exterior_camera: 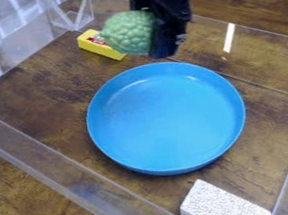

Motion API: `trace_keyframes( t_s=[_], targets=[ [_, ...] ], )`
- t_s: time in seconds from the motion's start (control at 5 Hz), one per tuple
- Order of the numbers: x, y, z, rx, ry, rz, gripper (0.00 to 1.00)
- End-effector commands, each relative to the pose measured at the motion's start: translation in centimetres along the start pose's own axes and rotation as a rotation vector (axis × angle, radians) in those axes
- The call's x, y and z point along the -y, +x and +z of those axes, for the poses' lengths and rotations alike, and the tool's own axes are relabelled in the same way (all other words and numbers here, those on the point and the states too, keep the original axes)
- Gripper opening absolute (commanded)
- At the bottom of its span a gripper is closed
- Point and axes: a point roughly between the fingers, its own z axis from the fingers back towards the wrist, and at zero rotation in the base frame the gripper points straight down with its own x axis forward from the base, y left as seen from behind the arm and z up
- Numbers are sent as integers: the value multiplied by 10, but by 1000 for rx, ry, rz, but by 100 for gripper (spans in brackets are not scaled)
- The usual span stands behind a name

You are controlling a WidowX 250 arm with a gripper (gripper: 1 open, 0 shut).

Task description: Put the green object in the blue tray

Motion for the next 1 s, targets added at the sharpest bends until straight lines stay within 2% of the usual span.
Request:
trace_keyframes(
  t_s=[0.0,0.4,0.6,0.8],
  targets=[
    [15,0,25,76,19,24,0],
    [23,-7,7,79,-13,83,0],
    [20,-6,-3,87,-23,98,100],
    [21,-3,-14,94,-30,97,100]
  ],
)
